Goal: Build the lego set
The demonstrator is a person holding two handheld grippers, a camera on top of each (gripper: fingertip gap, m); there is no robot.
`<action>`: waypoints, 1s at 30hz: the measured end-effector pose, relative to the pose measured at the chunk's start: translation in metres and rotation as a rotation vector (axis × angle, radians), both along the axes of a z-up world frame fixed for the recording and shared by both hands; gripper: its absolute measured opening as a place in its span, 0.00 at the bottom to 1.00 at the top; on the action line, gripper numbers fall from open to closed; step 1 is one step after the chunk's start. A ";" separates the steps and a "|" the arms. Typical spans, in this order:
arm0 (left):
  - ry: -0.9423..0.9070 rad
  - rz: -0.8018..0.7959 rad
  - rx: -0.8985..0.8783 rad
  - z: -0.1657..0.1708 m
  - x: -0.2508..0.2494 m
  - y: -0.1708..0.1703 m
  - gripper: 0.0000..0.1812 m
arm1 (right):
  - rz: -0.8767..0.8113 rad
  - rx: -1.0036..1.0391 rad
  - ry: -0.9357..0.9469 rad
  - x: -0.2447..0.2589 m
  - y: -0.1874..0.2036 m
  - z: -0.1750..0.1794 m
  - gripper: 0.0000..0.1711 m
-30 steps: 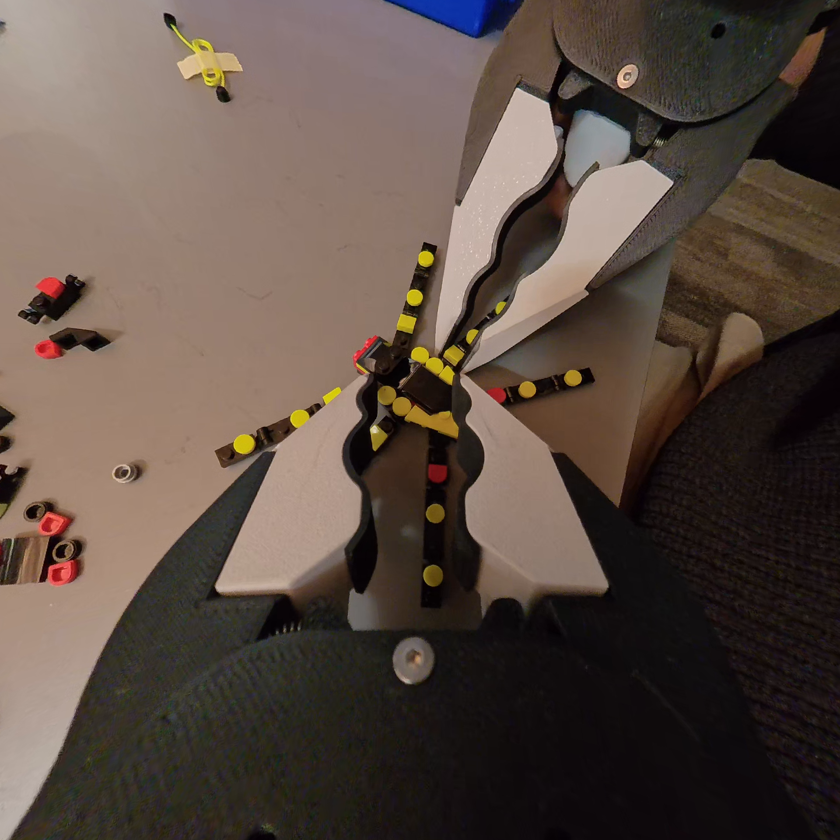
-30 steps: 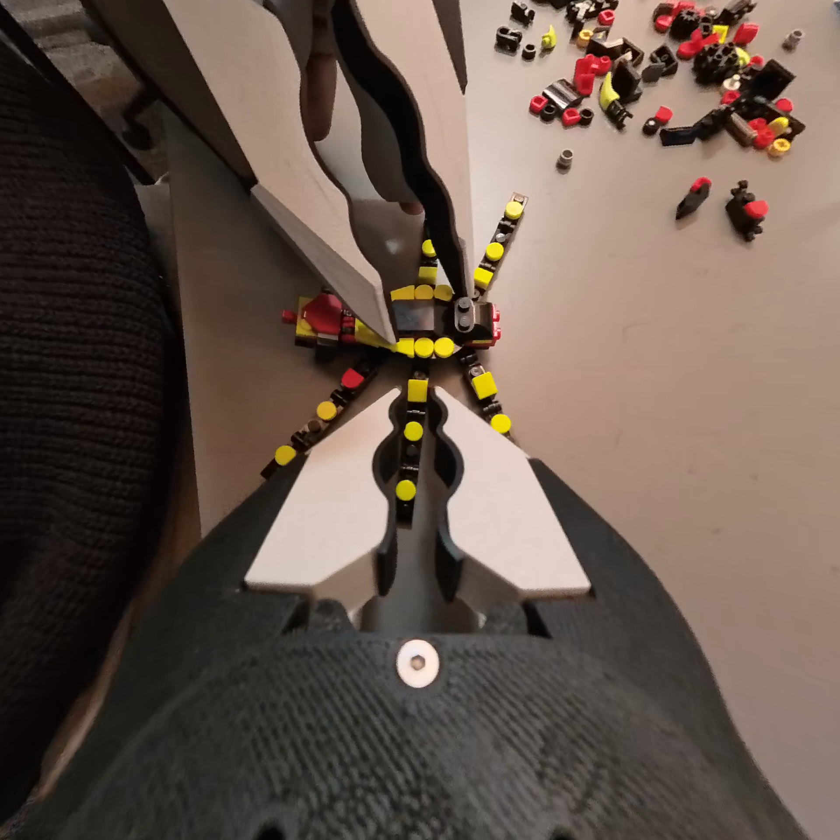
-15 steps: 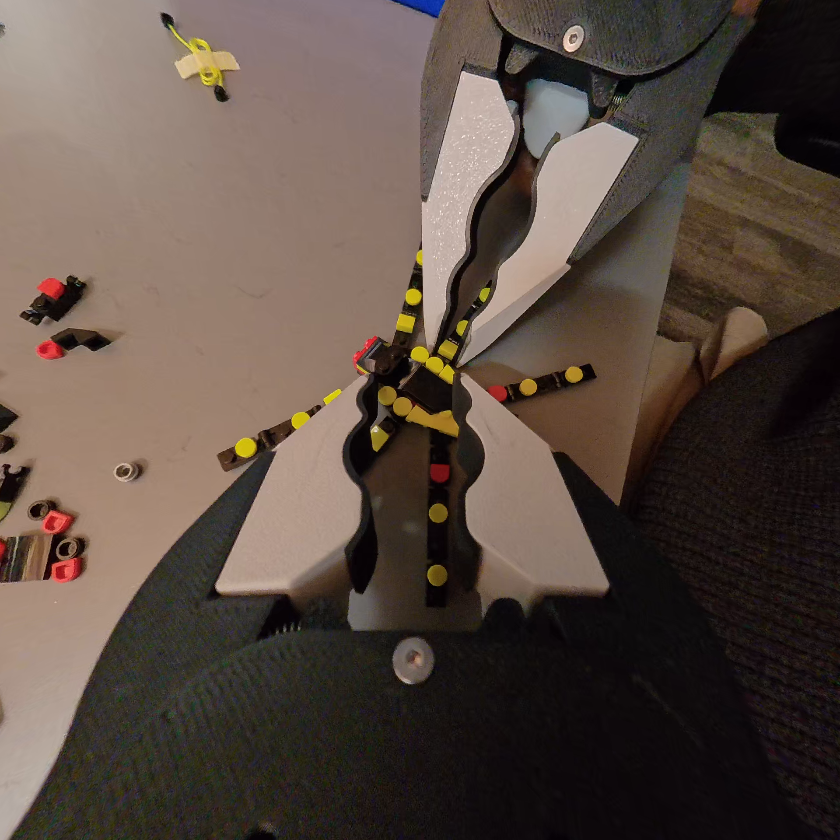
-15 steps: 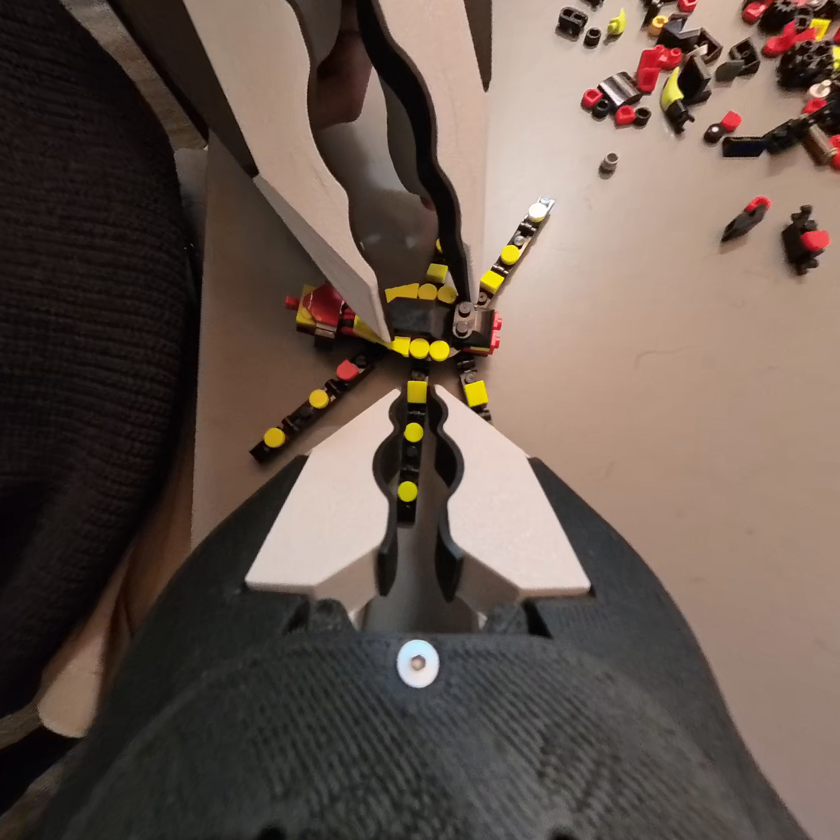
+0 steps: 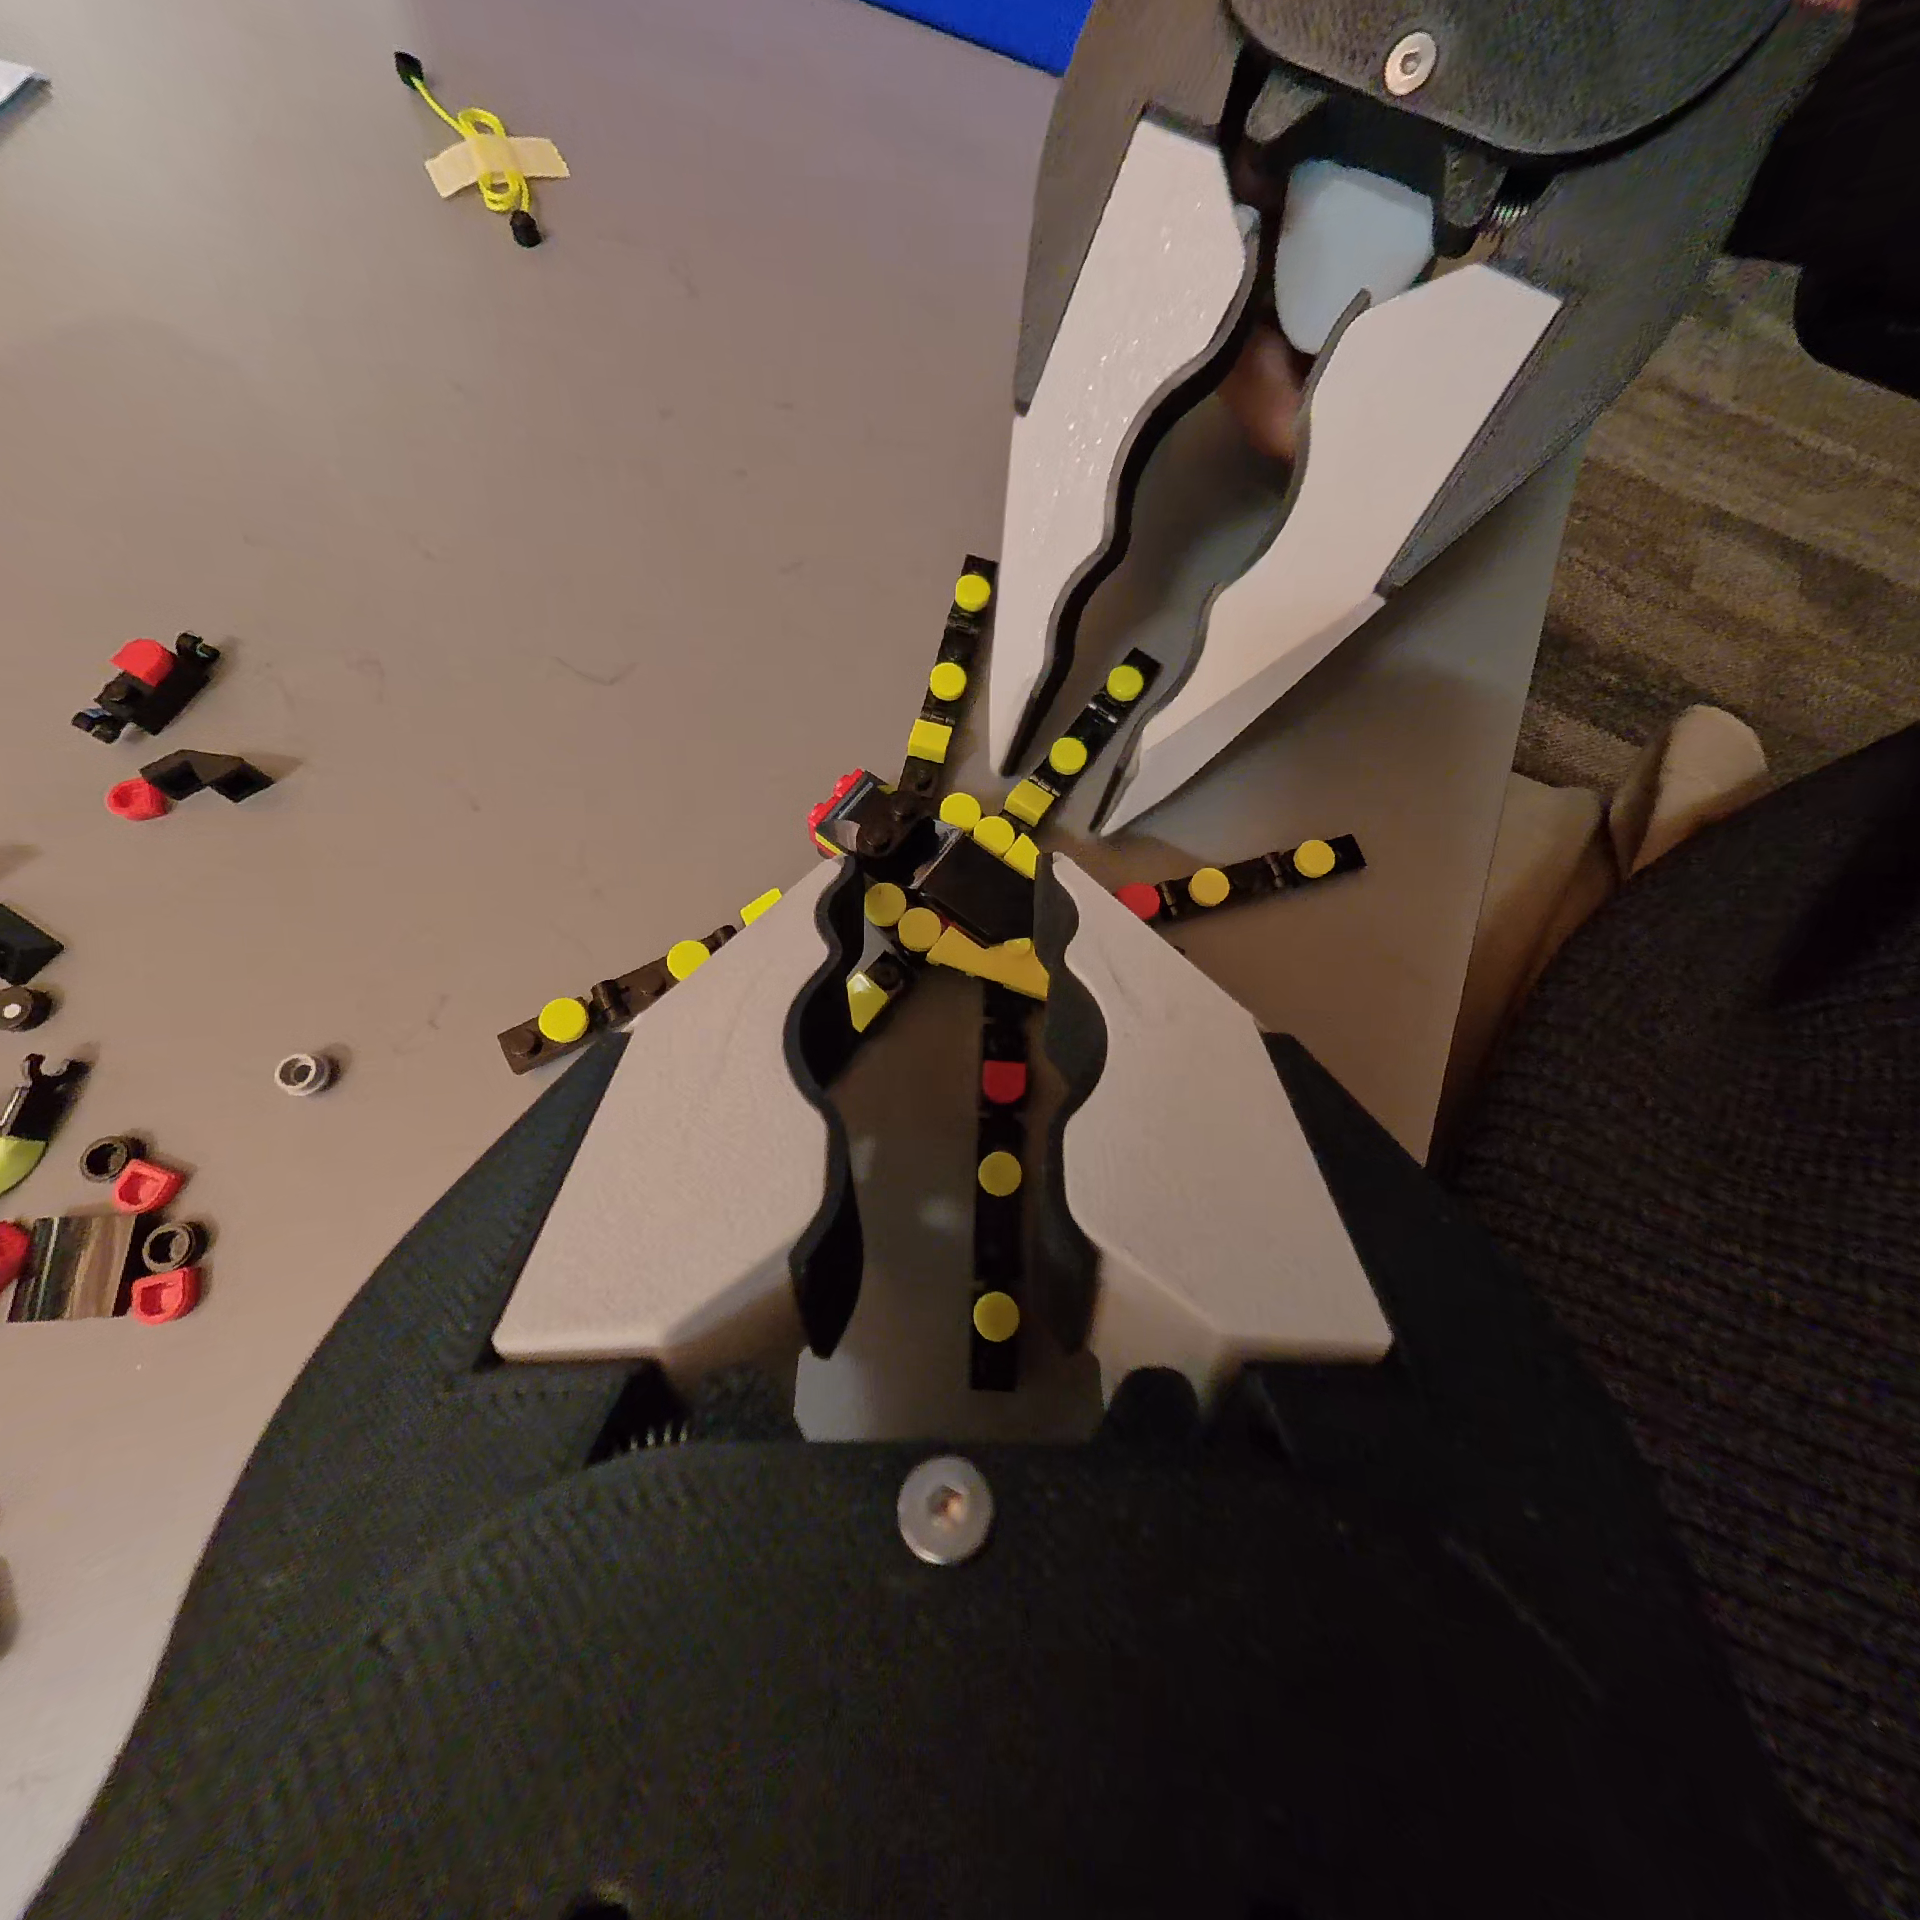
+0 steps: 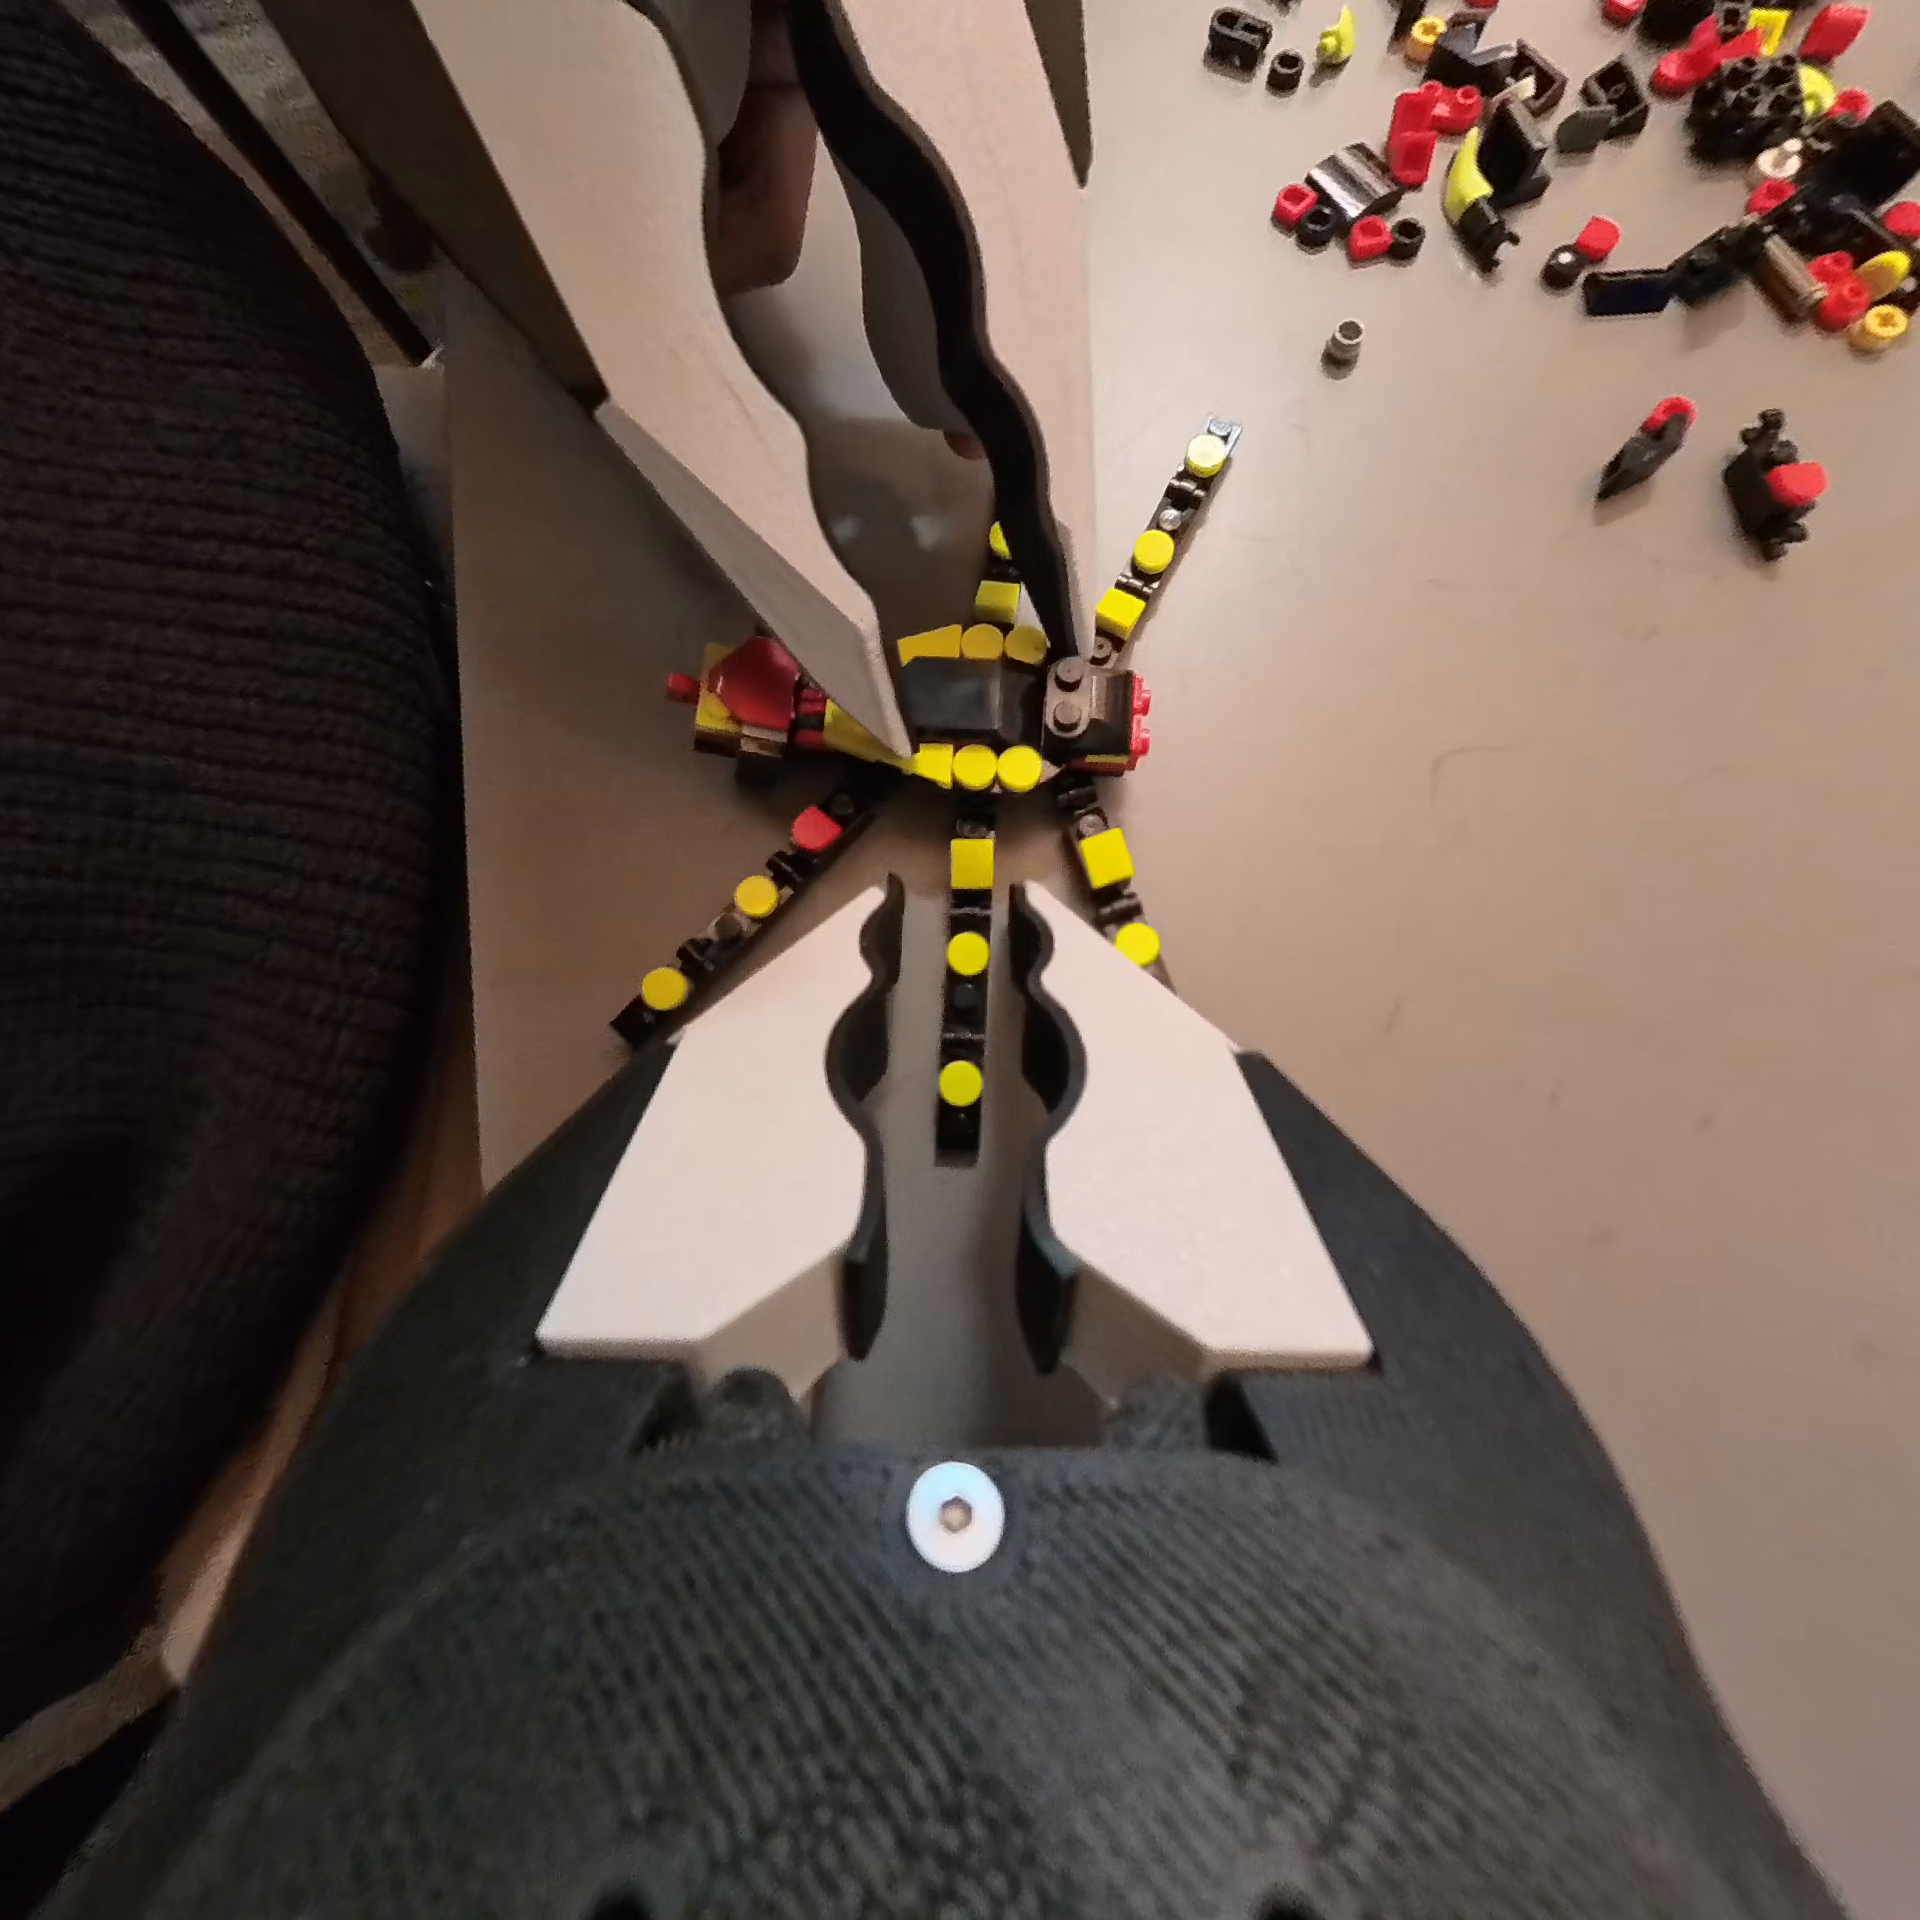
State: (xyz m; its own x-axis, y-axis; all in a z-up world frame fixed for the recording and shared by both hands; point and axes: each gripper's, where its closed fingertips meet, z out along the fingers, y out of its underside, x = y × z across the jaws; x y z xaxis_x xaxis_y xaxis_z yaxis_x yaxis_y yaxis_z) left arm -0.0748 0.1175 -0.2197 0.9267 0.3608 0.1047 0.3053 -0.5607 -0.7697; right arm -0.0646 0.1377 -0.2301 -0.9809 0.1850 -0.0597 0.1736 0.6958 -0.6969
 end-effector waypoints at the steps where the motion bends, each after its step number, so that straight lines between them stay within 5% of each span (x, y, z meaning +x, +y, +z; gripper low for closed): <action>1: 0.001 0.001 0.000 0.000 0.000 0.000 0.18 | -0.011 -0.004 0.002 0.000 0.001 0.002 0.11; 26: -0.011 0.007 0.024 0.001 0.000 0.000 0.18 | -0.139 0.008 -0.011 0.002 0.033 -0.002 0.07; 30: -0.017 -0.029 0.128 0.027 0.000 -0.004 0.24 | -0.157 -0.052 0.007 -0.002 0.026 0.011 0.09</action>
State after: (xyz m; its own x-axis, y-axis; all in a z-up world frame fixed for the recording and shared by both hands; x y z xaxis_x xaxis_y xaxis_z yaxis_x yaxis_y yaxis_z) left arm -0.0747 0.1130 -0.1929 0.9342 0.3169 0.1638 0.3039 -0.4665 -0.8307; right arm -0.0665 0.1640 -0.2191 -0.9406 0.3328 -0.0667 0.2726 0.6235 -0.7328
